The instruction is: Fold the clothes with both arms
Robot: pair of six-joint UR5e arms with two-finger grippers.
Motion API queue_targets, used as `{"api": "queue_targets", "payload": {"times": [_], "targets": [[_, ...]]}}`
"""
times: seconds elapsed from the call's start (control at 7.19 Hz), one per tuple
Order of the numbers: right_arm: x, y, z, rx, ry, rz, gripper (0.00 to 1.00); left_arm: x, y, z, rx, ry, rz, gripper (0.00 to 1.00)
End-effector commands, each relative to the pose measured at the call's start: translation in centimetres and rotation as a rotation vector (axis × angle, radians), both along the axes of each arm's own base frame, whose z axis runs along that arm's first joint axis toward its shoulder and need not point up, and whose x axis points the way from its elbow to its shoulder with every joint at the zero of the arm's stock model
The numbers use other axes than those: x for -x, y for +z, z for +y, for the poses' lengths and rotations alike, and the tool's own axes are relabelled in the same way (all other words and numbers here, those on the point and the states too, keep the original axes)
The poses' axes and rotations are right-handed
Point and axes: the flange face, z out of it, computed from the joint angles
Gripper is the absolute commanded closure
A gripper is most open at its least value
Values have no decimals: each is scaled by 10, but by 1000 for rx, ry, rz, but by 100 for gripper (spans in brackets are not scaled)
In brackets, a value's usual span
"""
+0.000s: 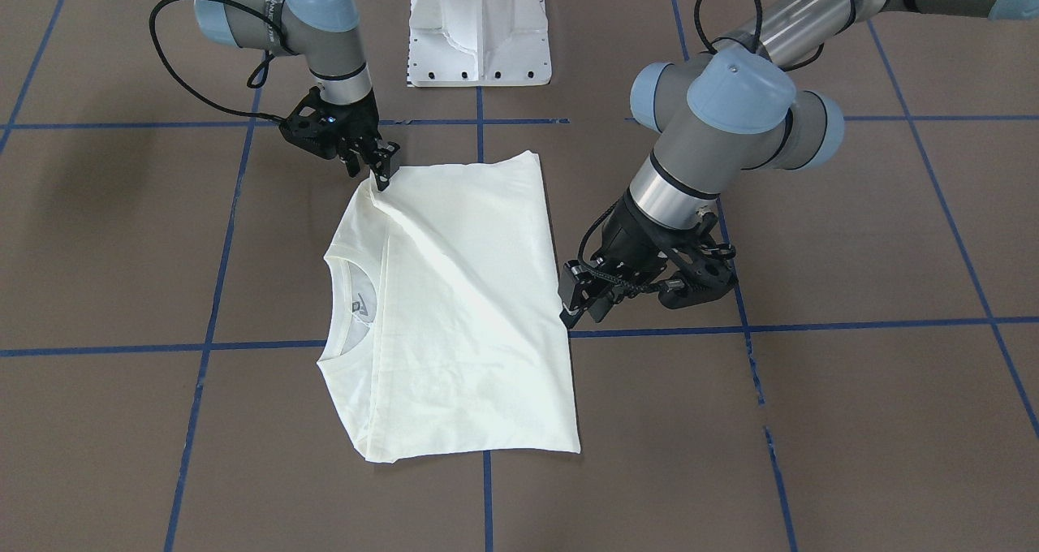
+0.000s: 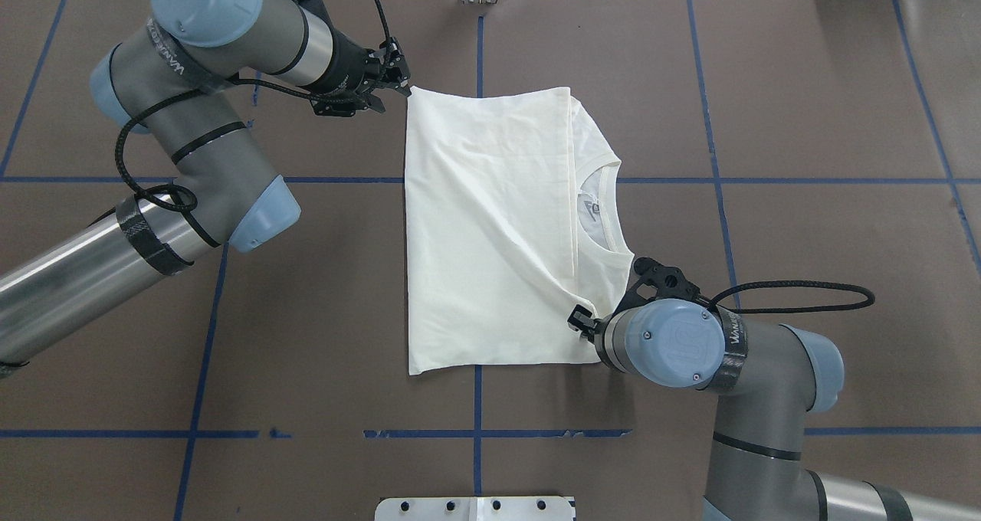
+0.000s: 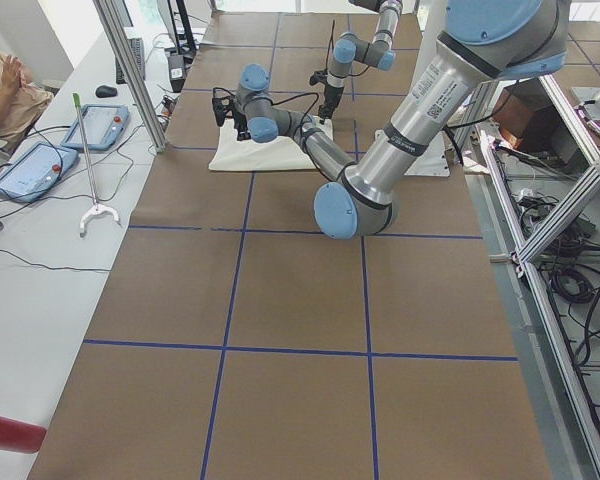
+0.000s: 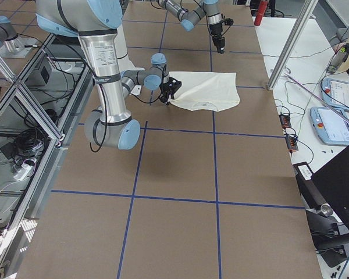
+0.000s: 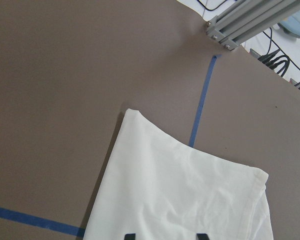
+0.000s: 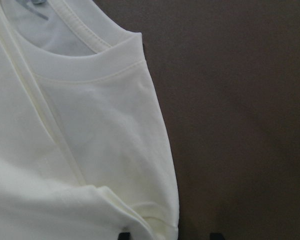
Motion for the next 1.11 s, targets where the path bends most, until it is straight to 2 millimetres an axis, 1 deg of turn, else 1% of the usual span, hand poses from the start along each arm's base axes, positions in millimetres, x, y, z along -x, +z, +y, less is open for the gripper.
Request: {"api": "queue_targets", "payload": {"times": [0.0, 0.14, 0.42, 0.56, 0.83, 0.97], "targets": [[0, -1, 0, 0, -1, -2, 93, 0, 0, 0, 0, 1, -2, 50], [0, -2, 0, 1, -2, -4, 100, 0, -1, 0, 7, 0, -6, 50], [0, -6, 0, 1, -3, -12, 100, 1, -3, 1, 3, 0, -3, 50], [-4, -10, -1, -1, -2, -23, 100, 1, -4, 1, 2, 0, -2, 50], [-20, -24, 2, -2, -10, -59, 100, 2, -6, 2, 0, -1, 2, 50], [-31, -22, 7, 3, -16, -63, 100, 4, -3, 12, 42, -13, 17, 50]]}}
